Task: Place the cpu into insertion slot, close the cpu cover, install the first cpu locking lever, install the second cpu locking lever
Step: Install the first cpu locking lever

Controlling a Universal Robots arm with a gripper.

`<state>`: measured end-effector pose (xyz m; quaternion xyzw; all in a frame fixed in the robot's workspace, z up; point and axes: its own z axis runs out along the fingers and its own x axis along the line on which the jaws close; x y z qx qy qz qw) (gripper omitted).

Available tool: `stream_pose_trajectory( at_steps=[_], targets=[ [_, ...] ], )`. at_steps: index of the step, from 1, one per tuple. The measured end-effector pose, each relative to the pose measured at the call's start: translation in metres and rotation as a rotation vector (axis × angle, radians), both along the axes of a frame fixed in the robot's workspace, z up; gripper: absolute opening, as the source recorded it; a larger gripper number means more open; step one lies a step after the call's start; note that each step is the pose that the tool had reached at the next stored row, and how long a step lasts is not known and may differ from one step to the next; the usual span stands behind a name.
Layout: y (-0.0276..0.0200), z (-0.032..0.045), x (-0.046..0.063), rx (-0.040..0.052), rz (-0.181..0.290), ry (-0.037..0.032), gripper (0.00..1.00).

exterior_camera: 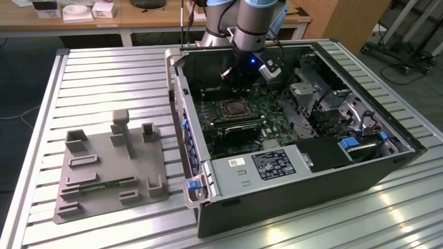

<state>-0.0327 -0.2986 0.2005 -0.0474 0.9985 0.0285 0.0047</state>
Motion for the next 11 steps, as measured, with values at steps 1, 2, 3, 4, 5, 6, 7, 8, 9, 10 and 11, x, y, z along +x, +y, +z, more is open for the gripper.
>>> stream_pose_trajectory(
  at_steps=[1,2,3,4,5,6,7,8,9,10,11],
  targets=[
    [0.0001,0.0,0.0,-0.0012,0.0,-0.0002,0.1],
    [0.0002,0.0,-0.0001,-0.0035,0.0,0.0,0.1],
    [0.0002,0.0,-0.0001,-0.0068,0.0,-0.0001,0.1],
    [0.0002,-0.0001,-0.0001,-0.0109,0.0,0.0,0.1],
    [0.0002,-0.0003,-0.0001,-0.0153,0.0,-0.0001,0.1],
    [0.0002,-0.0005,0.0,-0.0197,0.0,-0.0001,0.1],
    [0.0002,-0.0006,0.0,-0.0239,0.0,0.0,0.1],
    [0.0002,-0.0008,0.0,-0.0283,0.0,0.0002,0.1],
    [0.0001,-0.001,-0.0001,-0.0322,0.0,0.0002,0.1],
    [0.0001,-0.0012,0.0,-0.0356,0.0,0.0002,0.1],
    [0.0001,-0.0013,0.0,-0.038,0.0,0.0001,0.1]
  ],
)
